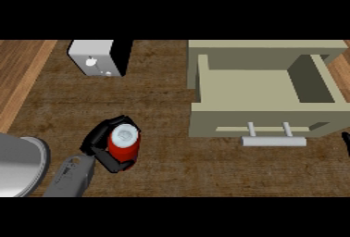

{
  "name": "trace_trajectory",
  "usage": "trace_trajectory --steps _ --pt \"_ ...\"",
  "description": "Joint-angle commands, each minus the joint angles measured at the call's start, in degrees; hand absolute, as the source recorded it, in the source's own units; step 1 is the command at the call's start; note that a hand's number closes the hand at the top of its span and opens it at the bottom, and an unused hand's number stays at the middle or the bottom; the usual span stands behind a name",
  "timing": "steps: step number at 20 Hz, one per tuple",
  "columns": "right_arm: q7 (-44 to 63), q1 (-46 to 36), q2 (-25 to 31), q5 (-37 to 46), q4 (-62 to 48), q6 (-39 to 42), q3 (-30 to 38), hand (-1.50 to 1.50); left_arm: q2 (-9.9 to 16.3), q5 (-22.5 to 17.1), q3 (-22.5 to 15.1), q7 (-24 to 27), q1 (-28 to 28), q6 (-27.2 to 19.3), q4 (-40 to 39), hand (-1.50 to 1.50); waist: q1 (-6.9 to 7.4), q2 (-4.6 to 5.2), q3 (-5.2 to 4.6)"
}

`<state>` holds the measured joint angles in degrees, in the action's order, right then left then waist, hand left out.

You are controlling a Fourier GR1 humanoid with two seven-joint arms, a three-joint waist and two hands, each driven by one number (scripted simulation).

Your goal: Pick up the can, place it into the drawer and close the drawer

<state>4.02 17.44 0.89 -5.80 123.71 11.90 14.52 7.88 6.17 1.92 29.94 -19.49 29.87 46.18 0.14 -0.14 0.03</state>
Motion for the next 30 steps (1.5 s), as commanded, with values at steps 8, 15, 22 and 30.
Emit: trace_trajectory --steps 8,15,22,30 --pt "-0.5 1.9 0.3 -2.2 1.1 1.7 1.5 -1.5 -4.1 -8.4 14.7 -6.8 0.7 -26.1 9.5 1.5 -0.06 -0.09 0.02" --pt "0.5 3.4 -0.8 0.3 5.0 -0.4 -2.0 -1.5 -7.8 -7.6 3.3 -23.7 2.1 -32.5 28.7 1.5 -0.29 -0.1 0.01" --pt "-1.9 3.0 -0.8 0.2 1.6 -1.4 -2.0 -1.5 -7.9 -5.0 -2.8 -30.2 -2.0 -37.4 36.5 1.5 -0.38 0.01 0.0" --pt "-0.2 0.8 0.4 -1.7 1.6 1.2 2.0 -1.5 -7.9 -5.8 -8.6 -41.0 -17.1 -44.9 33.5 1.5 -0.83 0.1 0.0"
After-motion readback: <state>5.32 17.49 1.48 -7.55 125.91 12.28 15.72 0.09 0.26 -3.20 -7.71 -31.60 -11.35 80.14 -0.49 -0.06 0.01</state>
